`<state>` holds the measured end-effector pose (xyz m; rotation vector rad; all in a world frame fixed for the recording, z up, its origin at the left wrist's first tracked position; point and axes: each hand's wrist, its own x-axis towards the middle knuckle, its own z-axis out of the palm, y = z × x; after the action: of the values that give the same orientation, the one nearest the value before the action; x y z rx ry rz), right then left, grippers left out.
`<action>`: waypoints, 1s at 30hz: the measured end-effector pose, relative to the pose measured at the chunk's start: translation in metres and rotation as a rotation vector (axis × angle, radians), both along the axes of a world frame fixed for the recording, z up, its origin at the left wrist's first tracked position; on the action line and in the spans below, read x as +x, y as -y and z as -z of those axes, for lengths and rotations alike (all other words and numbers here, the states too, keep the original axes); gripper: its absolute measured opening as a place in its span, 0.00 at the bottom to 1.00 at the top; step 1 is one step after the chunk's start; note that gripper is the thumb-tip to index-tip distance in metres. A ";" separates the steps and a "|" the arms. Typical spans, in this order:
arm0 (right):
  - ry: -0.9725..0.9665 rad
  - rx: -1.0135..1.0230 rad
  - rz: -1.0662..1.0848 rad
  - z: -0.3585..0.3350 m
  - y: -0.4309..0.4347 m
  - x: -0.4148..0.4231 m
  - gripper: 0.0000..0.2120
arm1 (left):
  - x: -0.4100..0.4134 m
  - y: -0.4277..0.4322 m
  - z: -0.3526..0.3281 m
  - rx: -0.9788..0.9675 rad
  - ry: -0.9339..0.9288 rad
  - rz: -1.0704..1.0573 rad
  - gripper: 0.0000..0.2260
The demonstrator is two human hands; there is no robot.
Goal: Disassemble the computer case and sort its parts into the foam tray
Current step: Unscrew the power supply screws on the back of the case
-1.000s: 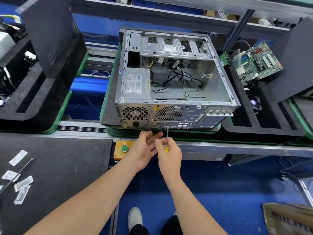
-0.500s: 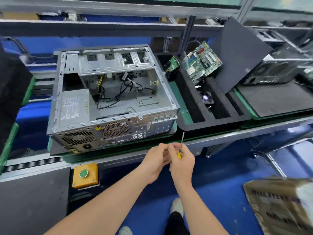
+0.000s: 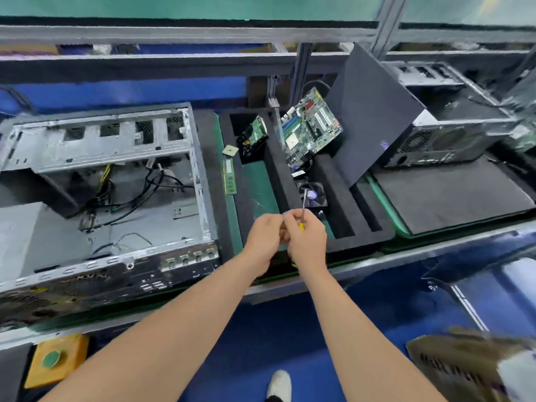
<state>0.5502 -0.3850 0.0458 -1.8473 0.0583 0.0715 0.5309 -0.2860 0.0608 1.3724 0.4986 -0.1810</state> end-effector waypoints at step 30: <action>-0.629 0.046 0.114 0.021 -0.014 0.037 0.09 | 0.010 -0.028 0.017 0.767 0.017 0.165 0.08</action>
<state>0.5872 -0.3714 0.0249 -1.7094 0.5929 0.5669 0.5409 -0.2581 0.0436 2.1661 0.4565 -0.1129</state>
